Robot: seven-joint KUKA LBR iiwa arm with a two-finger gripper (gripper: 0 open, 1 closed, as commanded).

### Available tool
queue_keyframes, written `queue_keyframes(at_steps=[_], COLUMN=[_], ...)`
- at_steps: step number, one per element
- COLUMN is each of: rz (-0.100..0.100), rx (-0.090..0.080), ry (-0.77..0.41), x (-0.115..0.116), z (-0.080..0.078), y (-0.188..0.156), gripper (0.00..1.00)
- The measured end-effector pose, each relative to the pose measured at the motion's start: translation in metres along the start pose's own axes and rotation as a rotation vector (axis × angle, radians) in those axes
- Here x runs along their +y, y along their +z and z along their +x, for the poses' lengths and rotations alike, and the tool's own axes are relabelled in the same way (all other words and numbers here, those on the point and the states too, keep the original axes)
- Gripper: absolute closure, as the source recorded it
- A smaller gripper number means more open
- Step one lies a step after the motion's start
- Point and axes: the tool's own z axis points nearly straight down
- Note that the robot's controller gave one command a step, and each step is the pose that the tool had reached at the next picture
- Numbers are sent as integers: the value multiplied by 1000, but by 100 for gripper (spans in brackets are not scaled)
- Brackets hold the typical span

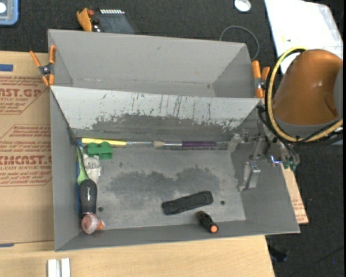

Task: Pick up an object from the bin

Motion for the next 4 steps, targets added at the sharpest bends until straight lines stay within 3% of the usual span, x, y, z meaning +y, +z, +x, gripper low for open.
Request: queue_keyframes(at_steps=[1, 2, 3, 4], rz=[1, 2, 2, 3], rx=[-8, -10, -14, -7], ry=[-1, -146, -170, -301], x=[0, 35, 77, 95], z=[-2, 1, 16, 28], y=[-4, 61, 79, 85], gripper=[0, 0, 0, 0])
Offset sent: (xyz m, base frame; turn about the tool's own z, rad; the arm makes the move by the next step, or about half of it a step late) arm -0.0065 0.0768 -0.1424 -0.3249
